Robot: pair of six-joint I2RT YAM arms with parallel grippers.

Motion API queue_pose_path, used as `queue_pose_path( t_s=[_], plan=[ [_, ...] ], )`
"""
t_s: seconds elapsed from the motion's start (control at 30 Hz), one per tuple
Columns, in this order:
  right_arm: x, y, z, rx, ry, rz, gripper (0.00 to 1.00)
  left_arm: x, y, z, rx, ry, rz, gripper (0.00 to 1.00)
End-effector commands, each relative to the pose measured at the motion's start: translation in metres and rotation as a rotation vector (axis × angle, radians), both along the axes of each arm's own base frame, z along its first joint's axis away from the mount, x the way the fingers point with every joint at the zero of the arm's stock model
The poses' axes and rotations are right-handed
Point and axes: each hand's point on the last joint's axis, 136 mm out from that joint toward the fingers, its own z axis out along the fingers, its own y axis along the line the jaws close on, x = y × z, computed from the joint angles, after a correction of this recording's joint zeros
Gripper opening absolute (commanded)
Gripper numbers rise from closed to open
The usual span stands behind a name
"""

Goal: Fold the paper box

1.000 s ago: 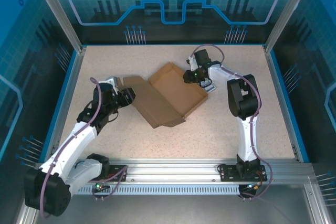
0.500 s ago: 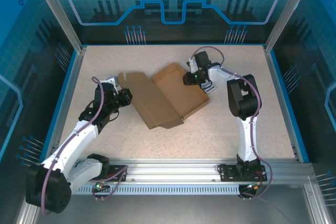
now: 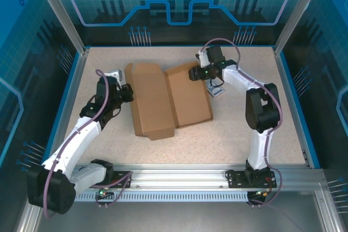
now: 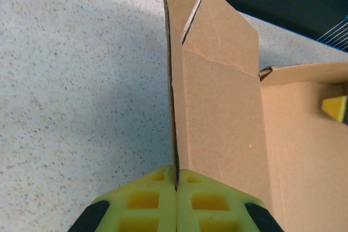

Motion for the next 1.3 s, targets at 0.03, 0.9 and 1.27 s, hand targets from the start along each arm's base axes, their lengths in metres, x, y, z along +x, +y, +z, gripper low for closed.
queue_pose_path(
  t_s=[0.03, 0.9, 1.27],
  plan=[
    [-0.005, -0.02, 0.032, 0.0, -0.073, -0.019, 0.62, 0.005, 0.011, 0.009, 0.099, 0.024, -0.007, 0.04],
    [-0.016, -0.102, -0.041, -0.344, 0.076, -0.058, 0.74, 0.043, 0.028, 0.044, 0.311, 0.143, -0.019, 0.0],
    [-0.027, -0.094, -0.075, -0.384, 0.223, 0.049, 0.83, 0.056, 0.024, 0.033, 0.319, 0.193, -0.039, 0.0]
  ],
)
